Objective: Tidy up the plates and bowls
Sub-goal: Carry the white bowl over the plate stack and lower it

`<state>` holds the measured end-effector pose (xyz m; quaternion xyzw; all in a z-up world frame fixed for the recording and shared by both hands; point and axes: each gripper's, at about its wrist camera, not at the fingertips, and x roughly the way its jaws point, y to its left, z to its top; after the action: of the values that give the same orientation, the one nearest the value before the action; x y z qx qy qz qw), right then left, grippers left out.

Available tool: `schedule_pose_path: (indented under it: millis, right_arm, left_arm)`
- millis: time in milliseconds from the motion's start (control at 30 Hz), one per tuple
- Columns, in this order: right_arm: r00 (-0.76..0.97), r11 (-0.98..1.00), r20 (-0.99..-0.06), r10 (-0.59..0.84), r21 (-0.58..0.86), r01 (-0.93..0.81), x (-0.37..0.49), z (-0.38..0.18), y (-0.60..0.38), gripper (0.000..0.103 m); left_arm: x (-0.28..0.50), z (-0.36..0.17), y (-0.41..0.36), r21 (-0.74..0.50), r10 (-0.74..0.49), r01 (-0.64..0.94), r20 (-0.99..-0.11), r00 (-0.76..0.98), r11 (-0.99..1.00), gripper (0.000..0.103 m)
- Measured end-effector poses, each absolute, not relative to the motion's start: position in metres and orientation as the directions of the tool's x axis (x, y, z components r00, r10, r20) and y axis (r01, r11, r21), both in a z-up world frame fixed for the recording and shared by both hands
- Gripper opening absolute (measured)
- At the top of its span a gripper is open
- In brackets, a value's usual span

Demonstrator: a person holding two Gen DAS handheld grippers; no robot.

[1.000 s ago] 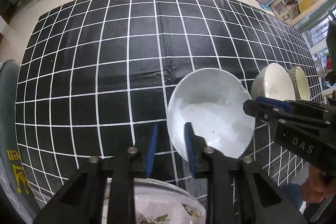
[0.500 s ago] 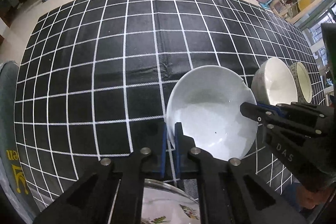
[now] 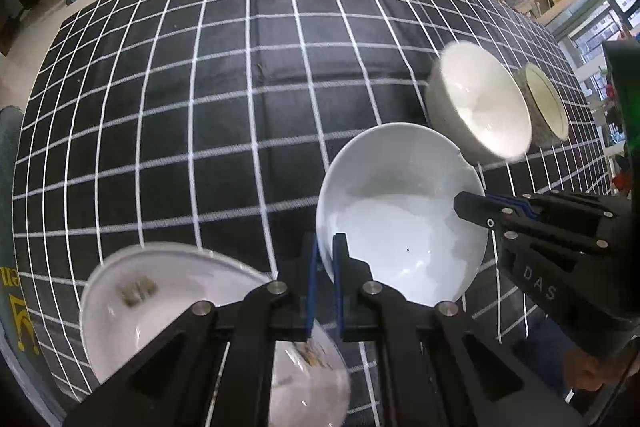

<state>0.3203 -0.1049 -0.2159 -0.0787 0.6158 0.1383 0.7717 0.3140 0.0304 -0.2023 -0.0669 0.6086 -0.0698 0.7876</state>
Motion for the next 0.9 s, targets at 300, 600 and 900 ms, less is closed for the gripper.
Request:
schedule_pose_path:
  millis: [300,600,900]
  right_arm:
    - [0.199,0.952,-0.975,0.101,0.037,-0.305,0.269,-0.215,-0.152,0.01]
    - [0.204,0.952,-0.975,0.088,0.022,-0.305,0.215,-0.219,-0.189,0.01]
    - [0.207,0.951,-0.974,0.088,0.02,-0.308,0.157,-0.224,-0.2,0.01]
  left_arm:
    - [0.276,-0.204,0.009,-0.2,-0.204,0.042,-0.949,0.242,0.979,0.006]
    - [0.248,-0.207,0.0,-0.202,-0.206,0.039,-0.947,0.246,0.979,0.006]
    - [0.242,-0.21,-0.003,-0.203,-0.206,0.039,-0.947,0.248,0.978,0.007]
